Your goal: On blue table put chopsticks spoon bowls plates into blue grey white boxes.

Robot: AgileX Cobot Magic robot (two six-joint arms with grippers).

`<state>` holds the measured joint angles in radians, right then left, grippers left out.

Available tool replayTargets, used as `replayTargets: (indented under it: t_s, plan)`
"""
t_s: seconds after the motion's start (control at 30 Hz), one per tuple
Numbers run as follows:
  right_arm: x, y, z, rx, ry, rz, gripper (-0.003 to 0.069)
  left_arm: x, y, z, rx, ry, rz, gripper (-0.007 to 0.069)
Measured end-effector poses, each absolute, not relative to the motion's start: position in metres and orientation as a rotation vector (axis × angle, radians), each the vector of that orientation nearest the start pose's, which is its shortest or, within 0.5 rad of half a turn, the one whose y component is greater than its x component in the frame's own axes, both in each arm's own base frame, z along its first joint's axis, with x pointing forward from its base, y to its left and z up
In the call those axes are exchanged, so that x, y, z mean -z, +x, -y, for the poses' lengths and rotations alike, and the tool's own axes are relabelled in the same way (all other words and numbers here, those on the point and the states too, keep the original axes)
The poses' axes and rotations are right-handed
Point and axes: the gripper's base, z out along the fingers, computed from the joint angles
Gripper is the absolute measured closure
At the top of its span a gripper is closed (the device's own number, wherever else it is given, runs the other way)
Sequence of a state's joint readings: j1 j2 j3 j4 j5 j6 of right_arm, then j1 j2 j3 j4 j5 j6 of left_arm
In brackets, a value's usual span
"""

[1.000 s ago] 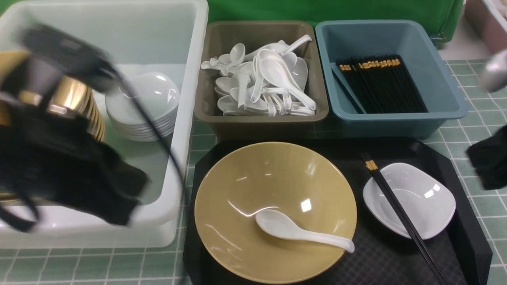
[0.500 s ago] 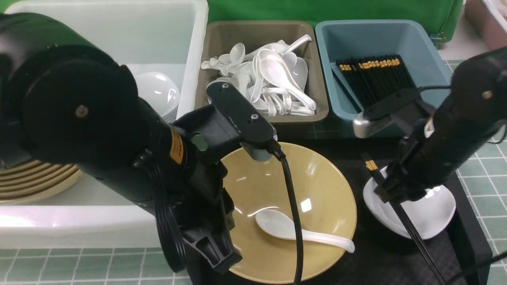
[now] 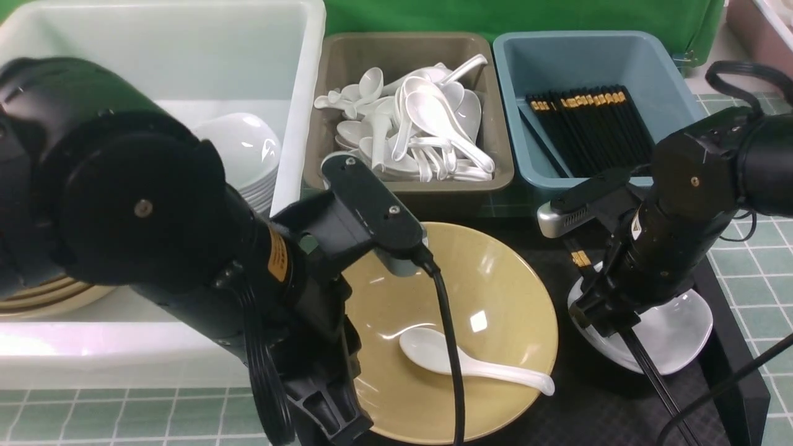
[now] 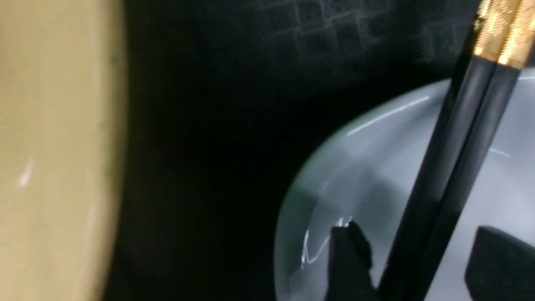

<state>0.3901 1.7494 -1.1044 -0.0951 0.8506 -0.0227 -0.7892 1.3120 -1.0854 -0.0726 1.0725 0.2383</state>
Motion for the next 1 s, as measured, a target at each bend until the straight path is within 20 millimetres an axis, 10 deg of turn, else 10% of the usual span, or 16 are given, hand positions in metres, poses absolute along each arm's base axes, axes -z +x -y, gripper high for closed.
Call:
replayTargets:
  t_s: [0.23,0.43,0.7,1.0]
  plan:
    - [-0.190,0.305,-0.119,0.070,-0.693,-2.888,0.0493,-0.307,0.172,0.180,0.218,1.348,-2.444,0.0623]
    - [-0.207,0.303,-0.118,0.075,-0.684,-2.890,0.0498,-0.308,0.175,0.182,0.216,1.333,-2.415,0.0623]
    - [-0.304,0.324,-0.124,0.024,-0.602,-2.546,0.0498,-0.316,0.187,0.189,0.207,1.268,-2.255,0.0623]
    - [-0.366,0.404,-0.108,-0.060,-0.264,-2.182,0.0498,-0.395,0.237,0.219,0.120,1.035,-1.953,0.0623]
